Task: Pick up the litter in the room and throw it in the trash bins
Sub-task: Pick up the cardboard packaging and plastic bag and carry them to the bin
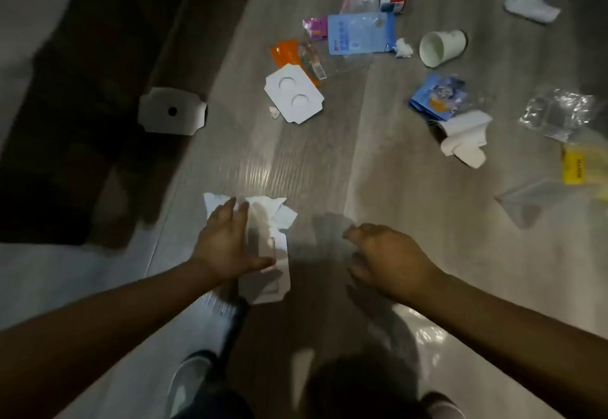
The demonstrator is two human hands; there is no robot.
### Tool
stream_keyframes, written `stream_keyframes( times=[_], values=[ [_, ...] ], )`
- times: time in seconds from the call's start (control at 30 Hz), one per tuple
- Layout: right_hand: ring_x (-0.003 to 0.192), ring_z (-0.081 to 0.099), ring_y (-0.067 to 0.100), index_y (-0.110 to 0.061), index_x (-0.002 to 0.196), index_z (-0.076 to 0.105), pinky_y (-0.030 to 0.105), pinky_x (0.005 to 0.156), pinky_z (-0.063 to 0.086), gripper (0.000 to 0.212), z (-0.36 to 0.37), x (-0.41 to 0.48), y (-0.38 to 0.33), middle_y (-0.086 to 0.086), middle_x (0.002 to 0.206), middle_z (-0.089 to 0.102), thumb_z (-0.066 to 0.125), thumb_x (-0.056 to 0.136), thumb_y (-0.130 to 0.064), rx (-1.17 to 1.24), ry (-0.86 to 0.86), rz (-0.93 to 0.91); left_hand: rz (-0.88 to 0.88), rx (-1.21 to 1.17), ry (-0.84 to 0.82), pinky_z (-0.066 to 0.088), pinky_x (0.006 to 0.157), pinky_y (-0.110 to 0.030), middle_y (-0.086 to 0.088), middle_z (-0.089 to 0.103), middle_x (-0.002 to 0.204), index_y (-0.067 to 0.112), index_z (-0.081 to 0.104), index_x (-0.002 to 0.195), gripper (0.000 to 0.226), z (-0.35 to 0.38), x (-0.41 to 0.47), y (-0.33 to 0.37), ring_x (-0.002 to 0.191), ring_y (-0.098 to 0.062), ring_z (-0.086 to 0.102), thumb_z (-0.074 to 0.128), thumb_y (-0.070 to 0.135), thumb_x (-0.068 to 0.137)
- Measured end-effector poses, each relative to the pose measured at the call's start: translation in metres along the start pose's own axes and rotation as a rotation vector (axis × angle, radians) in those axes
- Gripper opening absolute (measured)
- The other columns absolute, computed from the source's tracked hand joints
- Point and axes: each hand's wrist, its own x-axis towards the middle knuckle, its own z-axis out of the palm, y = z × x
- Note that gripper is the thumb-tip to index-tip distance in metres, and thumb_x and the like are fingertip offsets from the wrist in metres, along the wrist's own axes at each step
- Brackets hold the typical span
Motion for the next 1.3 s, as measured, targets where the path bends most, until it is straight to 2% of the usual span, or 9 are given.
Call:
stream_keyframes(
  times=[0.13, 0.27, 0.43, 0.67, 0.87, 0.97, 1.13, 1.23, 1.3],
  values=[
    [0.115, 0.054, 0.021, -0.023, 0.136, 0.044, 0.031, 0.095, 0.046, 0.05, 0.035, 0.025, 0.018, 0.001, 0.132, 0.053, 0.053, 0.09, -0.039, -0.032, 0.01, -0.113, 0.141, 0.081, 0.069, 0.036, 0.11, -0.044, -0.007, 0.028, 0.151, 0.019, 0.026, 0.142, 0.116, 0.027, 0.031, -0.012, 0.138, -0.028, 0.03, 0.067, 0.079, 0.052],
    [0.117, 0.053, 0.016, -0.026, 0.14, 0.041, 0.027, 0.097, 0.043, 0.056, 0.039, 0.022, 0.031, -0.002, 0.133, 0.053, 0.056, 0.089, -0.043, 0.003, 0.059, -0.128, 0.119, 0.193, 0.016, 0.029, 0.114, -0.046, -0.006, 0.012, 0.157, 0.019, 0.009, 0.149, 0.127, 0.032, 0.038, -0.016, 0.144, -0.031, 0.016, 0.069, 0.077, 0.053],
    [0.111, 0.055, 0.017, -0.025, 0.136, 0.044, 0.03, 0.092, 0.046, 0.053, 0.04, -0.009, 0.04, 0.0, 0.125, 0.056, 0.056, 0.088, -0.042, 0.032, 0.104, -0.098, 0.125, 0.203, -0.012, 0.041, 0.105, -0.044, -0.006, 0.023, 0.149, 0.02, 0.011, 0.147, 0.121, 0.028, 0.027, 0.0, 0.134, -0.029, 0.027, 0.077, 0.065, 0.056],
    [0.104, 0.058, 0.014, -0.025, 0.135, 0.046, 0.018, 0.082, 0.042, 0.053, 0.074, -0.027, 0.07, -0.002, 0.12, 0.058, 0.057, 0.087, -0.045, 0.086, 0.099, -0.018, 0.154, 0.134, 0.038, 0.046, 0.094, -0.034, -0.004, 0.051, 0.124, 0.02, 0.041, 0.131, 0.094, 0.04, 0.033, -0.001, 0.111, -0.021, 0.05, 0.081, 0.058, 0.056],
    [0.109, 0.057, 0.016, -0.028, 0.138, 0.042, 0.023, 0.088, 0.045, 0.053, 0.087, -0.05, 0.081, -0.001, 0.124, 0.058, 0.055, 0.088, -0.036, 0.083, 0.09, 0.081, 0.16, 0.153, -0.079, 0.046, 0.089, -0.028, -0.003, 0.061, 0.114, 0.017, 0.057, 0.118, 0.071, 0.033, 0.033, 0.006, 0.102, -0.017, 0.057, 0.079, 0.055, 0.063],
    [0.114, 0.054, 0.019, -0.026, 0.143, 0.034, 0.027, 0.091, 0.048, 0.067, 0.101, -0.059, 0.092, 0.001, 0.129, 0.053, 0.062, 0.083, -0.036, 0.064, 0.07, 0.118, 0.171, 0.144, -0.068, 0.044, 0.083, -0.027, -0.002, 0.061, 0.108, 0.016, 0.061, 0.112, 0.064, 0.032, 0.035, 0.018, 0.099, -0.018, 0.057, 0.077, 0.056, 0.065],
    [0.13, 0.04, 0.022, -0.021, 0.15, 0.017, 0.031, 0.102, 0.043, 0.094, 0.116, -0.069, 0.109, 0.003, 0.147, 0.031, 0.071, 0.077, -0.046, 0.108, 0.035, 0.199, 0.253, -0.046, -0.019, 0.032, 0.055, -0.022, 0.008, 0.05, 0.063, 0.024, 0.051, 0.063, 0.039, 0.019, 0.035, 0.061, 0.059, -0.008, 0.046, 0.079, 0.05, 0.067],
    [0.142, 0.018, 0.027, -0.024, 0.152, 0.005, 0.035, 0.111, 0.034, 0.11, 0.123, -0.072, 0.115, 0.003, 0.157, 0.008, 0.074, 0.071, -0.051, 0.152, 0.029, 0.236, 0.287, -0.062, -0.036, 0.03, 0.051, -0.016, 0.01, 0.049, 0.06, 0.027, 0.046, 0.059, 0.039, 0.017, 0.033, 0.081, 0.058, -0.005, 0.047, 0.078, 0.048, 0.07],
    [0.143, 0.015, 0.029, -0.028, 0.151, 0.0, 0.038, 0.111, 0.035, 0.114, 0.129, -0.072, 0.117, 0.003, 0.157, 0.003, 0.074, 0.068, -0.053, 0.159, 0.049, 0.245, 0.29, -0.062, -0.049, 0.032, 0.05, -0.014, 0.01, 0.051, 0.062, 0.027, 0.049, 0.062, 0.036, 0.019, 0.034, 0.091, 0.057, -0.002, 0.049, 0.077, 0.048, 0.071]
  ],
)
